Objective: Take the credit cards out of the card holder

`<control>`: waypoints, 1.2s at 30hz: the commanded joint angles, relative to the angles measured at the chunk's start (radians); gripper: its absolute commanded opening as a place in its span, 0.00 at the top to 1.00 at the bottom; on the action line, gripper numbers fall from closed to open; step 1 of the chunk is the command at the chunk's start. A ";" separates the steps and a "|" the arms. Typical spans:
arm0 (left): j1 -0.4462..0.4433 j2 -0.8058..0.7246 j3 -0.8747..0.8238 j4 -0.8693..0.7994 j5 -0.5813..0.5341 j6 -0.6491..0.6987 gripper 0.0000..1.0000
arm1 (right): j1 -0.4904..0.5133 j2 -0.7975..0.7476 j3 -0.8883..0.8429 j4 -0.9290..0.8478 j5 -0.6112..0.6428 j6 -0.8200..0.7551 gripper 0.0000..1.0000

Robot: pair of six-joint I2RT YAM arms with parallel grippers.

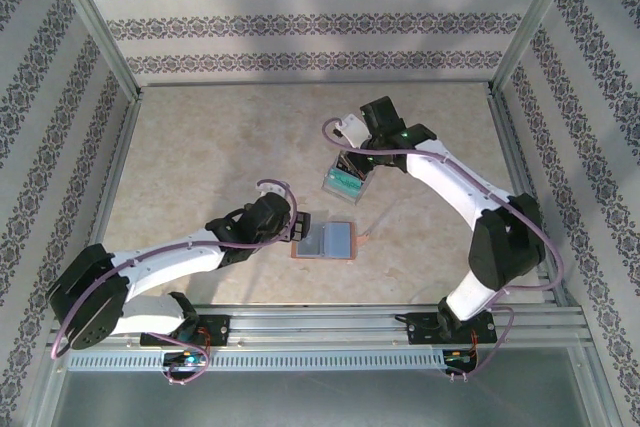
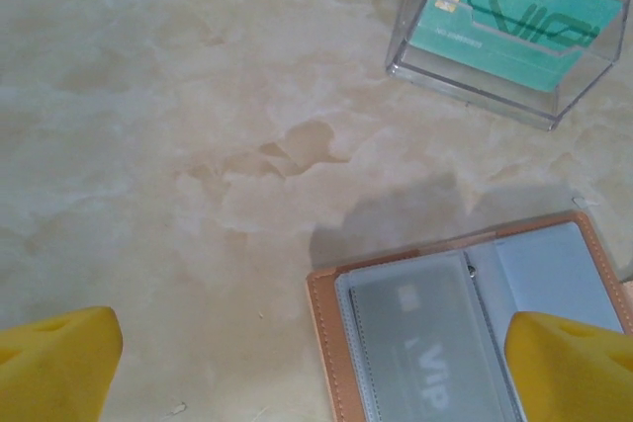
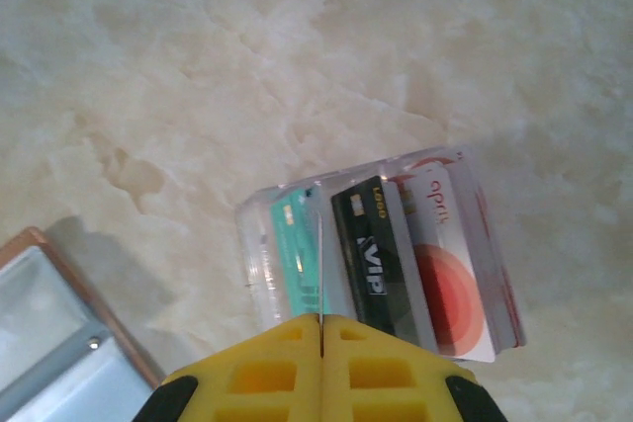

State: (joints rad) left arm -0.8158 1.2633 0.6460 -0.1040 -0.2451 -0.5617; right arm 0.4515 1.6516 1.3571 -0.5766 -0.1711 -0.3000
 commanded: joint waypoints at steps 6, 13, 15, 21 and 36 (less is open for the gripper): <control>0.027 -0.034 -0.029 -0.047 -0.040 -0.039 0.01 | -0.038 0.091 0.067 -0.014 -0.007 -0.086 0.98; 0.039 -0.035 -0.032 -0.042 -0.029 -0.051 0.01 | -0.049 0.146 0.091 -0.009 -0.043 -0.108 0.98; 0.042 -0.034 -0.034 -0.039 -0.026 -0.055 0.01 | -0.054 0.161 0.098 -0.007 -0.051 -0.111 0.98; 0.052 -0.034 -0.036 -0.033 -0.014 -0.059 0.01 | -0.059 0.206 0.131 -0.009 -0.056 -0.124 0.98; 0.073 -0.048 -0.055 -0.014 0.017 -0.070 0.01 | -0.060 0.254 0.163 -0.013 -0.053 -0.230 0.98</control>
State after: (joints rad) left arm -0.7586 1.2358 0.6014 -0.1204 -0.2333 -0.6147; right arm 0.4007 1.8854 1.4948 -0.5800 -0.2142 -0.4862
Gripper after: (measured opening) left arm 0.993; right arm 0.053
